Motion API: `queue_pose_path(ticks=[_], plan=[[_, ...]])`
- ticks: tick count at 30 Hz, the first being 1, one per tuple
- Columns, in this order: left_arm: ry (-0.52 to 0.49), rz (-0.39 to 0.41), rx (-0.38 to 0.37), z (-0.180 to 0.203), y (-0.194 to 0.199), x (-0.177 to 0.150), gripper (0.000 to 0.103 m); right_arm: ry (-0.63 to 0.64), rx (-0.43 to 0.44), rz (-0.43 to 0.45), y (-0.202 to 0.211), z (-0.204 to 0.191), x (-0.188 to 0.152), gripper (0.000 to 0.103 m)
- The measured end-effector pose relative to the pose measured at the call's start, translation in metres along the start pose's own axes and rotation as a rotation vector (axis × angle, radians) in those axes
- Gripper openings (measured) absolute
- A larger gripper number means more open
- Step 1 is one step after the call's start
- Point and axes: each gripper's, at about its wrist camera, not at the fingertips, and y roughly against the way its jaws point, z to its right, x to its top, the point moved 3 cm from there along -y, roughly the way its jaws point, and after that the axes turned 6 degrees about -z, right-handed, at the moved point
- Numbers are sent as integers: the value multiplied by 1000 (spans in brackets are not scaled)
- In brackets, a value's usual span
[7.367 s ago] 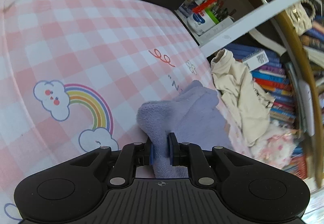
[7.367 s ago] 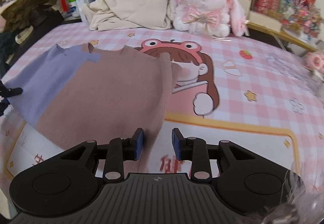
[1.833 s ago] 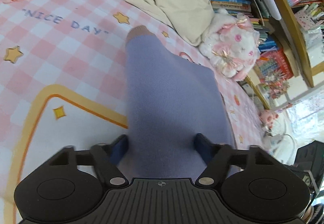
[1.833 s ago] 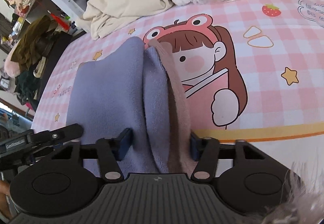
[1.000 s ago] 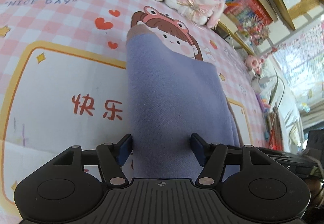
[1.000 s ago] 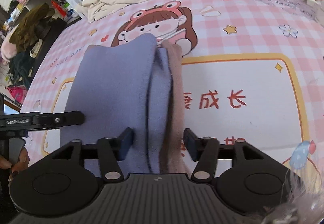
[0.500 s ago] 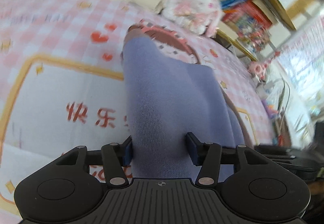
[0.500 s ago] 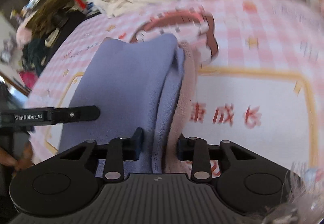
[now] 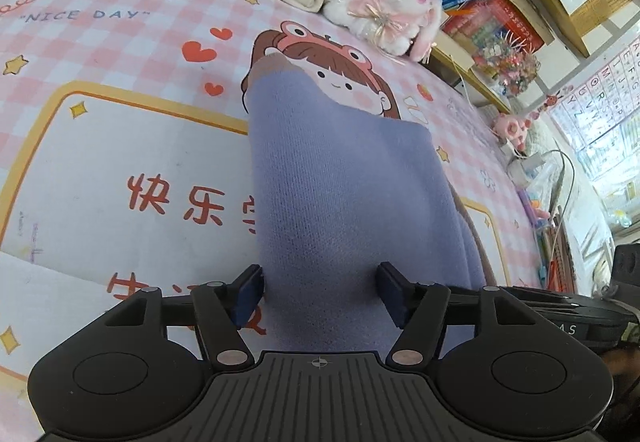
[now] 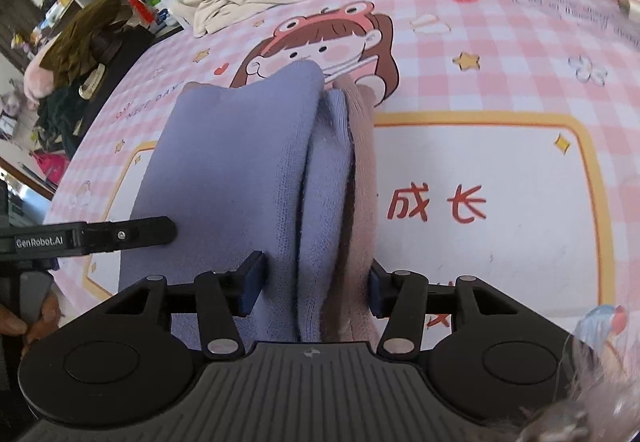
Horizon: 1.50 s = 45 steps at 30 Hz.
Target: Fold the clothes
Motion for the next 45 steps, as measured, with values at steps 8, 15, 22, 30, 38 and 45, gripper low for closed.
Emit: queue_pose_path(ticks=[8,15,22,30,38,45], plan=[[36,-5,-47,-4,-5,-1,53,-25,38,-3,-3,0,1,37],[-162,79,47,24,11,5,47,148,-62,109,7,-28,-2,27],[-163,84,25,19,17,13,47,178,-89,139,7,-35,3,27],[6,-6,-23,-16,6,16,68,59,-86,55,-2,-22,11,53],[55,1,-72,-28,1,17,63,-81,-2,26,-14,-3,19,56],[24,15,-90,-20,2,18,43,-23,-9,86,-6,-19,19,28]])
